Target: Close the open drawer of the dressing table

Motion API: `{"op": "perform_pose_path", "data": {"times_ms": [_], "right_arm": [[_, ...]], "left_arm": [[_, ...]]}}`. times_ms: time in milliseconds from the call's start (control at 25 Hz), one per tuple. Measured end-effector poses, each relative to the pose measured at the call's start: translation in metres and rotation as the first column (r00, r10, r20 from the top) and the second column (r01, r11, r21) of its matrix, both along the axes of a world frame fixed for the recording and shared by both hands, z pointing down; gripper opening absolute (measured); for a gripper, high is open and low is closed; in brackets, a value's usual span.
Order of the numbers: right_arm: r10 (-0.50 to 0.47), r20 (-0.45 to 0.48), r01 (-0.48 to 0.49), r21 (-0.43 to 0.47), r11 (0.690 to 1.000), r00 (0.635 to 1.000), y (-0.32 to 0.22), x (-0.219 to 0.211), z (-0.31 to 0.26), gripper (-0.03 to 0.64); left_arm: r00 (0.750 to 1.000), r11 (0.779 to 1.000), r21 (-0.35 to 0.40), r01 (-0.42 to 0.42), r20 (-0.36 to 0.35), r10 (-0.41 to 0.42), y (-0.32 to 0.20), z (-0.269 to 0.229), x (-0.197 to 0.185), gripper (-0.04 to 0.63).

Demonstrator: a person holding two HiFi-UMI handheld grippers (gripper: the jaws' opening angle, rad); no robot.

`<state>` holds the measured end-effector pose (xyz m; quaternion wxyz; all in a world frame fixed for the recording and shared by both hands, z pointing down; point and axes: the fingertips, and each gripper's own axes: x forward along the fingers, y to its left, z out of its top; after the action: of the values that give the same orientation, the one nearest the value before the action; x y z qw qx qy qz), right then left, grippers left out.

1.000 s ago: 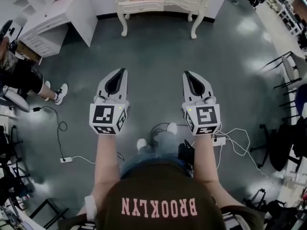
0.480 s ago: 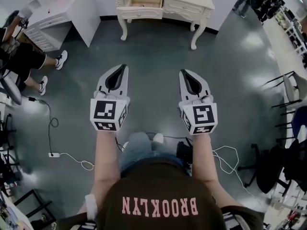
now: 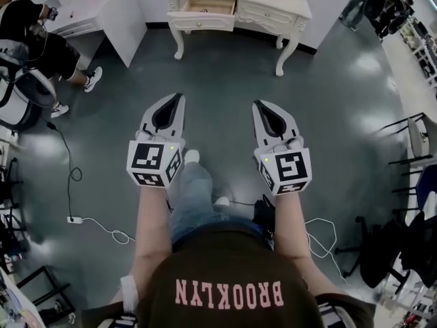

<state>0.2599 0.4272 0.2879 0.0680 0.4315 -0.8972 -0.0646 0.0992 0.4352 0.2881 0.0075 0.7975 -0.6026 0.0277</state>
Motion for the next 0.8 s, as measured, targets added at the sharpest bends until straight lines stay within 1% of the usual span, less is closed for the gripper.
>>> {"op": "perform_pose_path", "data": {"times_ms": [80, 200, 400, 480, 600, 680, 800], "right_arm": [[0.018, 0.016, -0.018, 0.013, 1.0, 1.0, -0.015, -0.005, -0.001, -0.008], [0.036, 0.022, -0.035, -0.012, 0.999, 0.999, -0.041, -0.018, 0.007, -0.008], [0.061, 0.01, -0.061, -0.056, 0.997, 0.998, -0.097, -0.046, 0.019, -0.008], [0.077, 0.032, -0.075, -0.072, 0.995, 0.997, -0.125, -0.061, 0.021, -0.008], [0.1, 0.09, -0.09, -0.11, 0.99, 0.991, -0.163, -0.08, 0.024, -0.008], [0.106, 0.11, -0.092, -0.127, 0.988, 0.988, -0.181, -0.085, 0.023, -0.008], [0.116, 0.097, -0.102, -0.136, 0.985, 0.989, -0.215, -0.102, 0.027, -0.008]], "left_arm": [[1.0, 1.0, 0.014, 0.021, -0.018, -0.02, -0.013, -0.002, -0.011, 0.005], [0.998, 0.999, 0.031, 0.018, -0.061, -0.016, -0.037, -0.001, -0.025, 0.005], [0.999, 1.0, -0.014, 0.004, -0.044, -0.004, -0.095, 0.014, -0.05, 0.005], [0.998, 1.0, -0.016, 0.0, -0.057, -0.001, -0.123, 0.017, -0.066, 0.005], [0.997, 1.0, -0.01, -0.006, -0.071, 0.006, -0.163, 0.019, -0.088, 0.003], [0.997, 0.999, -0.03, -0.013, -0.073, 0.011, -0.182, 0.021, -0.094, 0.003], [0.996, 0.995, -0.091, -0.028, -0.093, 0.019, -0.219, 0.034, -0.111, 0.005]]}}
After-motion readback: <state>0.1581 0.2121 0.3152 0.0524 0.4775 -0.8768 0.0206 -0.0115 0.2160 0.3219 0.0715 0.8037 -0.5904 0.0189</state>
